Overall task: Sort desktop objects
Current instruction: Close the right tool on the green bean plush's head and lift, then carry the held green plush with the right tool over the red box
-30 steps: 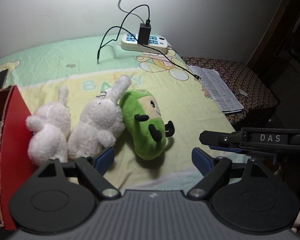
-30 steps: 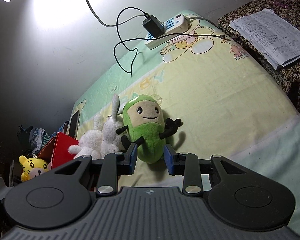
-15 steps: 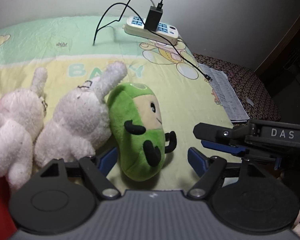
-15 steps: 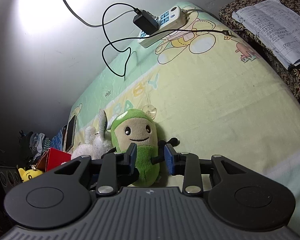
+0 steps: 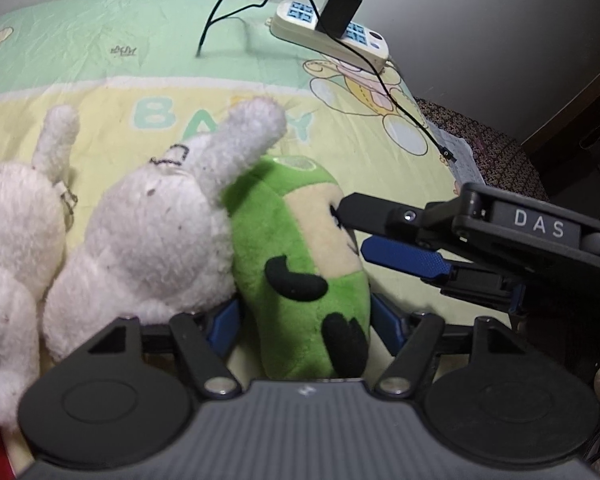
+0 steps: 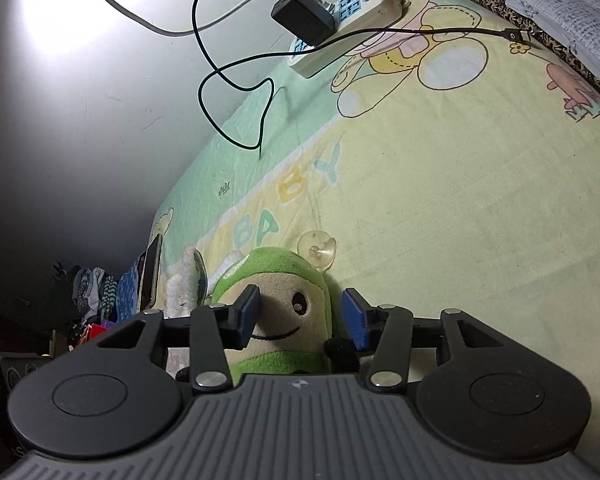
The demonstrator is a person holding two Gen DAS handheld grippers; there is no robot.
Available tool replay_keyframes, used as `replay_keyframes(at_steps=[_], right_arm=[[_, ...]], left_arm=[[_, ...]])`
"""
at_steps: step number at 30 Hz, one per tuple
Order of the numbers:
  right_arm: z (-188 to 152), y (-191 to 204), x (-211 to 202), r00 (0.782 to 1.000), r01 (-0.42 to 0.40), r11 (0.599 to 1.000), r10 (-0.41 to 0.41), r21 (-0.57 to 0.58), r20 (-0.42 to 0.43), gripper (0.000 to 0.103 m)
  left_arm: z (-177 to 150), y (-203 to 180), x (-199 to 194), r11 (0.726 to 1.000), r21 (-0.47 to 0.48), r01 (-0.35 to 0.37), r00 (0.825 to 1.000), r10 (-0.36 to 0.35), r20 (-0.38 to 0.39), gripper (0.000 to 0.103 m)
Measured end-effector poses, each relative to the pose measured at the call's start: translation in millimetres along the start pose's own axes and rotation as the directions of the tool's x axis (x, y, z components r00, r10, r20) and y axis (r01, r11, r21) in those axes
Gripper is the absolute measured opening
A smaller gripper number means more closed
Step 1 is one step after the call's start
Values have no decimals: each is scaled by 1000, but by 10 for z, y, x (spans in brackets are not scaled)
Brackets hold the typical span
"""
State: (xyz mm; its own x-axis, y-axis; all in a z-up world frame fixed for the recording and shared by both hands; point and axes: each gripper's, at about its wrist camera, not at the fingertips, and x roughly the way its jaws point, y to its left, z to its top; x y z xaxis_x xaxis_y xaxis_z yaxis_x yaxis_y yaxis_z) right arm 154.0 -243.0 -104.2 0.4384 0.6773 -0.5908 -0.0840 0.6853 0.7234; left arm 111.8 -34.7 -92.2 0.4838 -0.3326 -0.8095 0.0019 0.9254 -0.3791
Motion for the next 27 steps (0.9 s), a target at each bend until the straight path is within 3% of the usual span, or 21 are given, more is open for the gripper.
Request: replay_keyframes(at_steps=[6, 16, 27], right_arm=[[4, -111, 109, 988, -136, 987, 142, 84, -66, 54], [-127, -114, -103, 986, -140, 984, 148, 107, -80, 50], [-680, -140, -639, 985, -101, 989, 115, 109, -126, 50]], left_arm=[[22, 3, 4, 999, 32, -16, 1000, 16, 8, 68], [-99, -113, -136, 994, 111, -12, 1000, 15, -18, 64], [-728, -384, -443, 958, 285, 31, 994, 2, -114, 64]])
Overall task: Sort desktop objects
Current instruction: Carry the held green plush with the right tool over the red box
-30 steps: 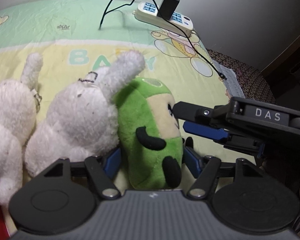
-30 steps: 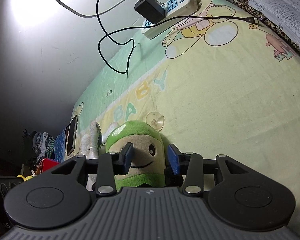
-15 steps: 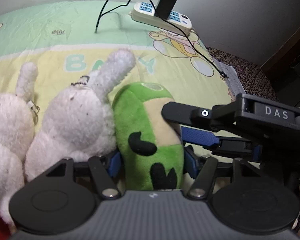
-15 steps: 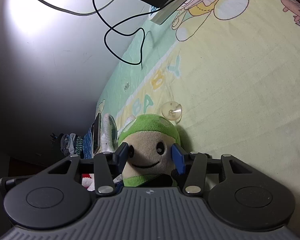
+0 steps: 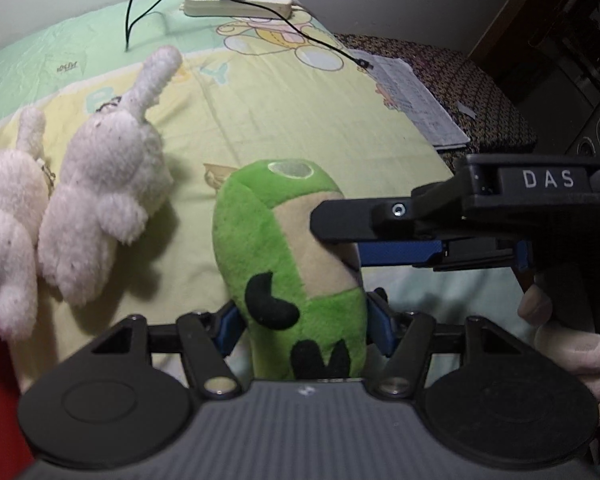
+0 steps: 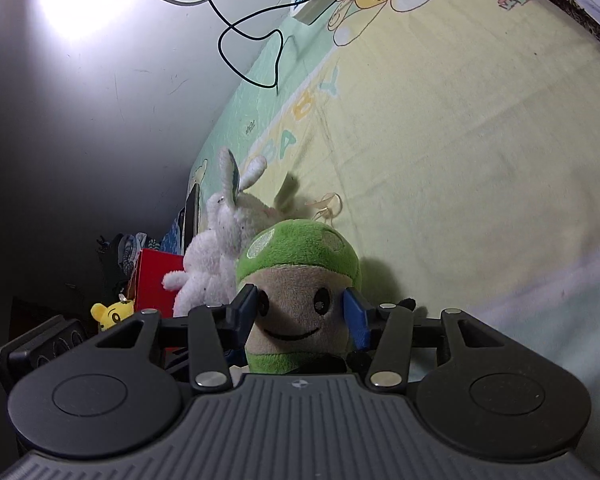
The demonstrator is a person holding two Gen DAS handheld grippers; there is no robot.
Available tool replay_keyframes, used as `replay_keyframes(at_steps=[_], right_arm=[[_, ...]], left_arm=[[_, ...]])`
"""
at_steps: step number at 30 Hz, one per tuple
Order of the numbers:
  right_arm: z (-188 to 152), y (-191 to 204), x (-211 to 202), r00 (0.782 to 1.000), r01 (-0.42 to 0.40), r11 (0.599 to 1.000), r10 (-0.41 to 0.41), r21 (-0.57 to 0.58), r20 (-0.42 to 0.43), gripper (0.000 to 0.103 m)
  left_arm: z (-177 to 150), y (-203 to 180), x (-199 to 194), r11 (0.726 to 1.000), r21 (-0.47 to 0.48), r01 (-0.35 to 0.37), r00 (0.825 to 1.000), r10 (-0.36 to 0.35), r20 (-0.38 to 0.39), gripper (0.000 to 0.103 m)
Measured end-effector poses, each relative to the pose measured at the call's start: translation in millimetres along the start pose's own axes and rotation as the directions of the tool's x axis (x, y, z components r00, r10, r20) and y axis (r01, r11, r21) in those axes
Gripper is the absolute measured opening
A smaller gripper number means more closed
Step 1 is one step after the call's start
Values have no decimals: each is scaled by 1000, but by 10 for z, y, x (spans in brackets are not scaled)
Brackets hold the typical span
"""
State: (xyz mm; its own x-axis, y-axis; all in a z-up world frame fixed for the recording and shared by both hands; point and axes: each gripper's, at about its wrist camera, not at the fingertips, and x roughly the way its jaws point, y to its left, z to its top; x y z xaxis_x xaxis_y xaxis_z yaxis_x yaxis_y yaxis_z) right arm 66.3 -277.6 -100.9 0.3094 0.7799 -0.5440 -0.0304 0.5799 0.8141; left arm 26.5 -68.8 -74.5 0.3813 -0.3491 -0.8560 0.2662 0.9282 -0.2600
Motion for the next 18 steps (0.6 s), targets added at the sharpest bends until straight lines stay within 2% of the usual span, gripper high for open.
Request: replay_keyframes(at_steps=[6, 12, 18], right_arm=[[-366, 19, -90, 999, -14, 1000, 15, 13, -41, 50], [-616, 268, -85, 997, -37, 999, 37, -2, -61, 50], [-814, 728, -31, 996, -78, 995, 76, -64, -43, 50]], left_arm=[[-359, -74, -225, 999, 52, 4, 1000, -3, -22, 63], [-608, 34, -589, 998, 66, 6, 1000, -6, 9, 63], [-675, 246, -1081, 996, 88, 0, 996, -8, 85, 63]])
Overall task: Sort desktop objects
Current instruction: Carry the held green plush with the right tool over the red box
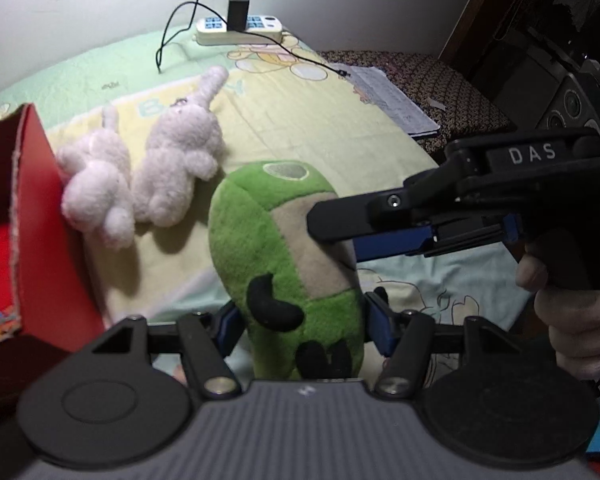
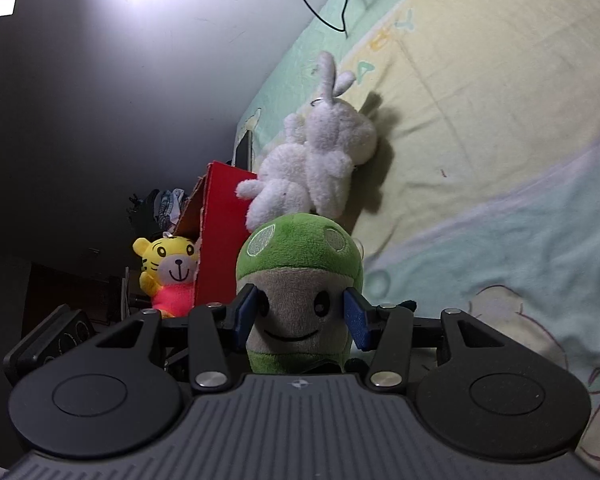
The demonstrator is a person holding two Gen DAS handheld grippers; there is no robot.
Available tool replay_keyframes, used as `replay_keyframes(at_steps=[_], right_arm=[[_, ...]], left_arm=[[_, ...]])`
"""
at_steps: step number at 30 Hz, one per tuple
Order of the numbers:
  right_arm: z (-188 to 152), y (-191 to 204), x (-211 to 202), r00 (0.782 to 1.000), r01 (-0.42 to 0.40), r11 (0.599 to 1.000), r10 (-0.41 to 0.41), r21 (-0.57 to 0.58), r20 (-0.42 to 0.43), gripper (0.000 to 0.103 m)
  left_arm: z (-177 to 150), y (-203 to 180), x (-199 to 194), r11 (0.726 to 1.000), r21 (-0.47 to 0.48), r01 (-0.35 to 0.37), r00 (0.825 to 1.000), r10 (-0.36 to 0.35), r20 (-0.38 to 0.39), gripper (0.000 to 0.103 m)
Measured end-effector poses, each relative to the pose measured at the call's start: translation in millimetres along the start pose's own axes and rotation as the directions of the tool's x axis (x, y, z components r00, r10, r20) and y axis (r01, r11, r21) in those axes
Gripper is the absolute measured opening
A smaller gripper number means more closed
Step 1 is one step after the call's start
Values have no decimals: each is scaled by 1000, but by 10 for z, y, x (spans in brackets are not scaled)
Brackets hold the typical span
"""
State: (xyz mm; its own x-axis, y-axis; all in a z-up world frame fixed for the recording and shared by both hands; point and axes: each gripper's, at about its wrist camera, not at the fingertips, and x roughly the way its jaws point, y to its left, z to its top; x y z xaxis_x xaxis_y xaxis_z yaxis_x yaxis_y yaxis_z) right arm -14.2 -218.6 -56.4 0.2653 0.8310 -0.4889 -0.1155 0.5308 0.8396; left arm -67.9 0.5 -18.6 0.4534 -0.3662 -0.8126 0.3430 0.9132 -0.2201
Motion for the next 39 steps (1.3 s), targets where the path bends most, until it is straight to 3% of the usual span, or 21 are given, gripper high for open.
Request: replay_keyframes(at_steps=[9, 14, 23, 28, 39], right_arm=[[-106, 741, 160, 993, -82, 991, 90, -106, 73, 50], [-63, 1156, 336, 984, -118, 975, 140, -189, 107, 50], [102, 1747, 873, 965, -167, 938, 218, -305, 144, 51], [217, 1852, 1217, 971, -156, 934, 205, -322, 123, 51], [182, 1757, 1712, 995, -35, 936, 64, -349, 72, 51]], left_arm=[[32, 426, -808, 1000, 15, -8, 989, 6, 146, 63], [144, 706, -1199, 999, 15, -30, 974, 26, 227, 63], [318, 1282, -1641, 991, 20, -136, 937, 122, 327, 63], [373, 1629, -1591, 987, -15, -158, 935, 155, 318, 63], [230, 2061, -1108, 986, -108, -126, 965, 147, 216, 63]])
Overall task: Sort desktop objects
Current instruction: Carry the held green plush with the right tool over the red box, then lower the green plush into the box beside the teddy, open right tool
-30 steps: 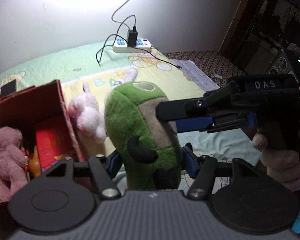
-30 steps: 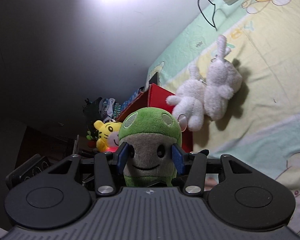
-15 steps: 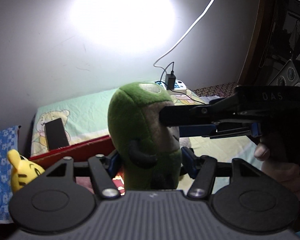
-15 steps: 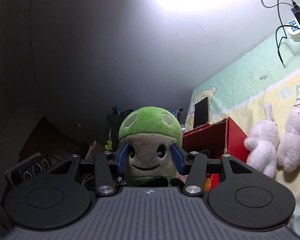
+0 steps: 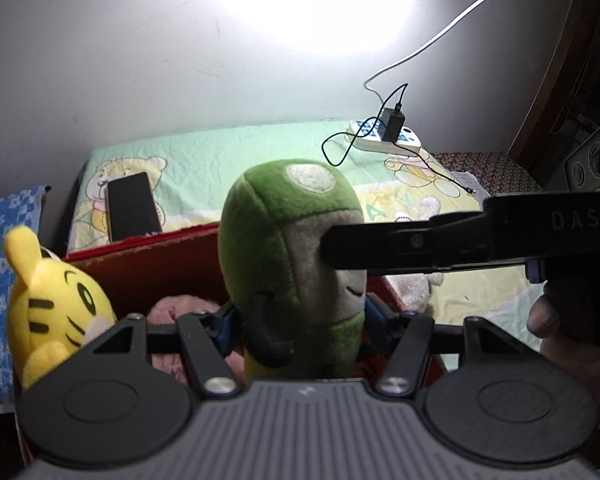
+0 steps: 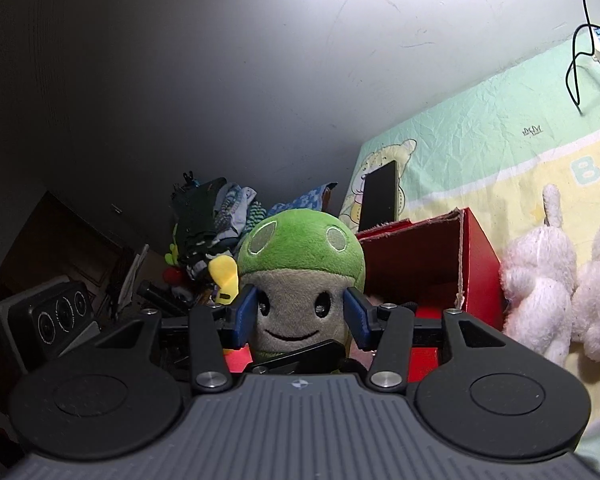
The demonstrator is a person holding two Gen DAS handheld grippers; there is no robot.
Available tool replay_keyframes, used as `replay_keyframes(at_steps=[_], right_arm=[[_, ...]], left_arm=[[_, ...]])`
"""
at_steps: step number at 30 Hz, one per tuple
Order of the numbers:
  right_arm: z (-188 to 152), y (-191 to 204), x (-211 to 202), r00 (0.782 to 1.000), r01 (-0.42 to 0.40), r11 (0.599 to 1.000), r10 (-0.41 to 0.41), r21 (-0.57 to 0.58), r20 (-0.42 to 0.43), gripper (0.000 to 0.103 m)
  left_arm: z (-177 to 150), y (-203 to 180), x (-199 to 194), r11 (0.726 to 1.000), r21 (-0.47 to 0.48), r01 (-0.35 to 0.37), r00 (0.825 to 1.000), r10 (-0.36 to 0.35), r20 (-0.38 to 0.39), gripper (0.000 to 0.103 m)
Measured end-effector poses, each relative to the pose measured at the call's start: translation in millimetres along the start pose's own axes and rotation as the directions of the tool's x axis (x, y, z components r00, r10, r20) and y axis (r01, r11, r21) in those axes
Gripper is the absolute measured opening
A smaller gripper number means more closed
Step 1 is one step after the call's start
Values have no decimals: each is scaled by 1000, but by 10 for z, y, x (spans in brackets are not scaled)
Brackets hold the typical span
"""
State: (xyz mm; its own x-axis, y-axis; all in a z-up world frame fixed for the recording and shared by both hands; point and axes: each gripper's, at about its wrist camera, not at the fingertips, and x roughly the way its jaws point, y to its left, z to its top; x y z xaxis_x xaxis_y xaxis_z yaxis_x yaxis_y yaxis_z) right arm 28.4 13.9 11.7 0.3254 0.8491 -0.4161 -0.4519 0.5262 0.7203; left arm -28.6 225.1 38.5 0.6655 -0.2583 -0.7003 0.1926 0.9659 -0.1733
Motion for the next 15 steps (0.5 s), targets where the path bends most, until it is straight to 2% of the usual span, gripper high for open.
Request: replay_keyframes(at_steps=[3, 7, 12, 15], right_arm=[[-12, -42, 72, 999, 32, 999, -32, -5, -28, 51], [-33, 31, 156, 990, 110, 991, -116, -82, -76, 51], [-82, 99, 363, 966, 198, 966, -221, -169, -131, 50], [-107, 122, 467, 952, 248, 945, -278, -212, -127, 49]], left_arm=[[-64, 40, 131, 1000, -10, 4, 999, -5, -34, 63], [-153, 80, 314, 1000, -27, 14, 995, -16, -98, 63], [-248, 151, 484, 999, -44, 13, 984, -21, -177, 63], [-283, 154, 498, 999, -33, 6, 983, -12, -184, 63]])
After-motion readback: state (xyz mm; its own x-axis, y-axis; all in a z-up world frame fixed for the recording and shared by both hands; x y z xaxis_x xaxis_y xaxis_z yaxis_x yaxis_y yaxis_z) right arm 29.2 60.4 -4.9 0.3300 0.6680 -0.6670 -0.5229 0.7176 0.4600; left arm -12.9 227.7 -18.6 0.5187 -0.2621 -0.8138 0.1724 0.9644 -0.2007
